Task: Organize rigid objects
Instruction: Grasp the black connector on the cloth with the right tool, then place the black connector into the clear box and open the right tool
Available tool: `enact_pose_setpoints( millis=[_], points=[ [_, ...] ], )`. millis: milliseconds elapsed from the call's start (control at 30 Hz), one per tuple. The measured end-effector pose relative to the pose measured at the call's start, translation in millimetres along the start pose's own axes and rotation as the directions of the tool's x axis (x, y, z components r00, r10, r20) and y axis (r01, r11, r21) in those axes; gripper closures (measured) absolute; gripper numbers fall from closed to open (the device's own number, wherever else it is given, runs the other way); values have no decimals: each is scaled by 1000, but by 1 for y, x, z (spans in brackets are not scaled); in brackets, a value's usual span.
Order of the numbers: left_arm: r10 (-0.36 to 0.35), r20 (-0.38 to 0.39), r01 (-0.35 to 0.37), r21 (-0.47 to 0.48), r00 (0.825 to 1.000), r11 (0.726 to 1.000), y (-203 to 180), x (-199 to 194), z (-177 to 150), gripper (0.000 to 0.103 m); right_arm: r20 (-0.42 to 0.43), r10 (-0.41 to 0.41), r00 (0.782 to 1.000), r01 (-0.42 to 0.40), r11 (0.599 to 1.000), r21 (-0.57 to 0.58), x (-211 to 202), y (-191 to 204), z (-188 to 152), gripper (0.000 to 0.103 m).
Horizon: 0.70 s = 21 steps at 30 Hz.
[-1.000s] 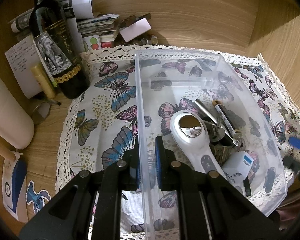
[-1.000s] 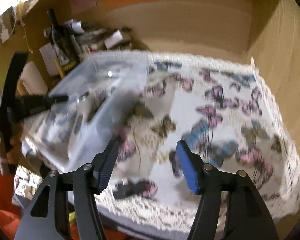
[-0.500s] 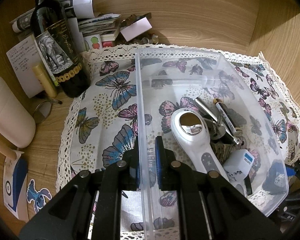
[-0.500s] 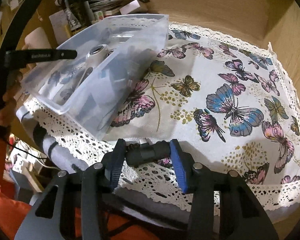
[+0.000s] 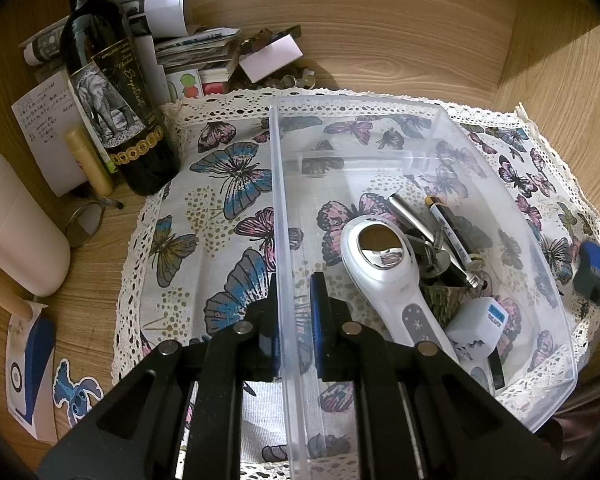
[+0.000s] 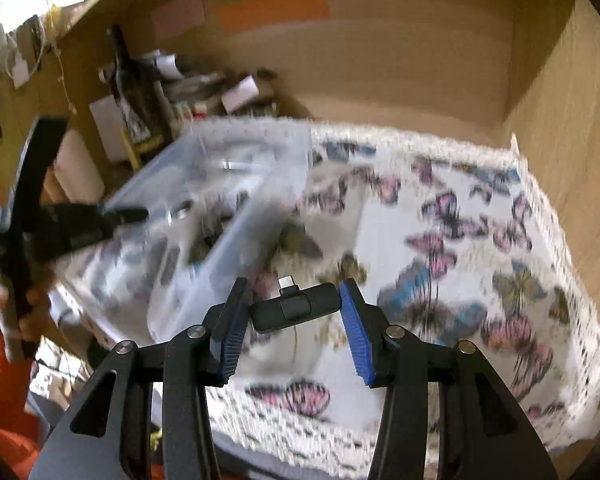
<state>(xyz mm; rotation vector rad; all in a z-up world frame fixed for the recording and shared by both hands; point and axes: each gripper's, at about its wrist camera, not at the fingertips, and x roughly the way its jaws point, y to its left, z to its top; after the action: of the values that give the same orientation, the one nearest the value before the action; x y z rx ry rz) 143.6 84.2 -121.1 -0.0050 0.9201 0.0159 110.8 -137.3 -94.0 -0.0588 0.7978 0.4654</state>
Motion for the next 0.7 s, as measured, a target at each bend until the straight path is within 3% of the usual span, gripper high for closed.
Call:
enact_pose_setpoints(
  millis=[333, 700],
  points=[
    [3, -2, -3, 8, 1000, 1000, 0, 0, 1, 93, 97, 58, 994, -55, 998, -40, 5, 22, 41, 61],
    [14, 3, -14, 25, 1000, 1000, -3, 1, 1, 93, 49, 125, 991, -123, 991, -47, 43, 34, 59, 61]
  ],
)
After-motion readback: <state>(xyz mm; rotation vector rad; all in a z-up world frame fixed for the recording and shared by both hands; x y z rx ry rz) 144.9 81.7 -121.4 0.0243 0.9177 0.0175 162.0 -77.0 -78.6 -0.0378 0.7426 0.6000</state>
